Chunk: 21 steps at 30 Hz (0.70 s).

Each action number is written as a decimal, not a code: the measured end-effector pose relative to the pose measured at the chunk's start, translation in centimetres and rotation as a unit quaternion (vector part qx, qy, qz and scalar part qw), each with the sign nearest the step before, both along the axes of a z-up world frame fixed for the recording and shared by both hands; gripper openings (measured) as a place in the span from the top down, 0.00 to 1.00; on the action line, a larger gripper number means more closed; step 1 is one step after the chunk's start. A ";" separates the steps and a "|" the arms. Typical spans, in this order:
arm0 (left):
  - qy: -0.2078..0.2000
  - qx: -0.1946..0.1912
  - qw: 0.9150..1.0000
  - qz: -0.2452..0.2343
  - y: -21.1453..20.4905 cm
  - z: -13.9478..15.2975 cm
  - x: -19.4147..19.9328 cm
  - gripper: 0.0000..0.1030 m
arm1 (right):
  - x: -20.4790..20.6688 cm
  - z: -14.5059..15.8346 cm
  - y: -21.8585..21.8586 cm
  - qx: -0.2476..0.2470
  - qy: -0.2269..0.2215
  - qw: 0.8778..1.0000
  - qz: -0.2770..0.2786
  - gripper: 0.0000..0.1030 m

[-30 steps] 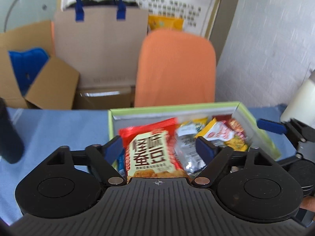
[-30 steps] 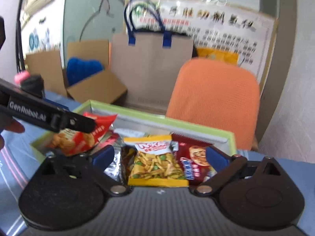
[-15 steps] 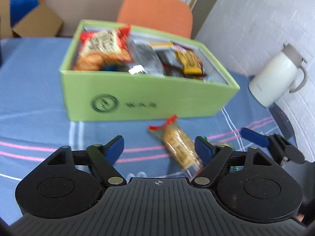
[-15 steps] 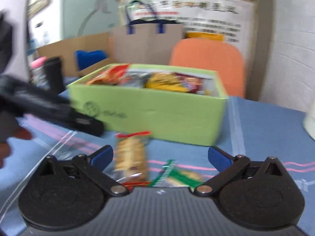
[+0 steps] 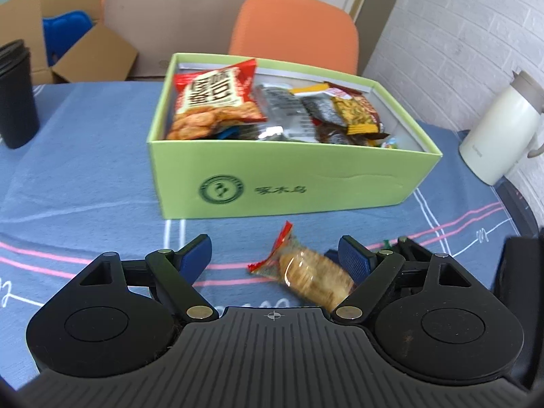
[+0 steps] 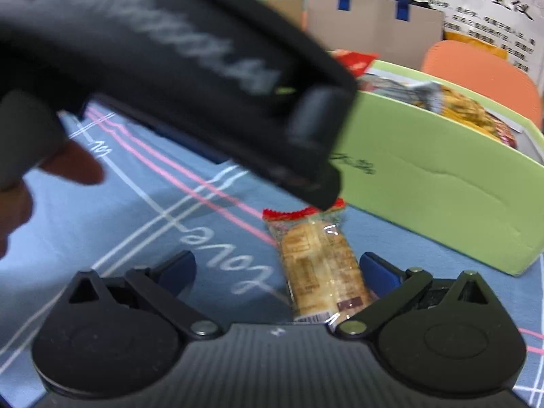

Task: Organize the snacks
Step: 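Grasp the long biscuit pack with the left gripper while the right grasps the round biscuit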

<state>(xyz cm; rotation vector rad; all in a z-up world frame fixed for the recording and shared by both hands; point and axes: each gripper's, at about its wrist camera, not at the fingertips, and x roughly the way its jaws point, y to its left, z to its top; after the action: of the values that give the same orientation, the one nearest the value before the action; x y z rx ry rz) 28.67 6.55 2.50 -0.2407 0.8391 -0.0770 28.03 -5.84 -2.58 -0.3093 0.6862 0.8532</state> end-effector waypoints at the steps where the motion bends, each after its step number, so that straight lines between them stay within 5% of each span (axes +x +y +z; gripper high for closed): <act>1: 0.001 -0.001 1.000 0.002 0.3 0.0 -0.2 0.32 | -0.7 0.2 0.0 0.003 -0.003 1.000 0.002 0.01; 6: 0.003 -0.016 1.000 0.000 1.6 -0.6 -1.5 0.29 | -3.5 2.3 -5.1 0.021 -0.064 0.994 -0.092 0.01; 11: 0.023 -0.061 0.998 -0.016 2.3 -1.6 -2.9 0.29 | -4.0 2.4 -11.1 0.005 -0.059 0.983 -0.173 0.01; 14: 0.036 -0.105 0.993 -0.029 1.9 -2.4 -3.4 0.32 | -3.3 1.3 -12.3 0.005 -0.028 0.981 -0.191 0.01; 21: 0.044 -0.095 0.994 -0.043 -0.4 -3.8 -0.4 0.29 | -2.0 -0.2 -11.5 -0.002 -0.008 0.983 -0.182 0.01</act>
<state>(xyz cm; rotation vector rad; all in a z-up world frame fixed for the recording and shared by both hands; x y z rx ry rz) 28.27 6.19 -1.28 -0.3894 0.9314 -0.2289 26.07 -17.33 -2.77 -0.1848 0.7030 0.5012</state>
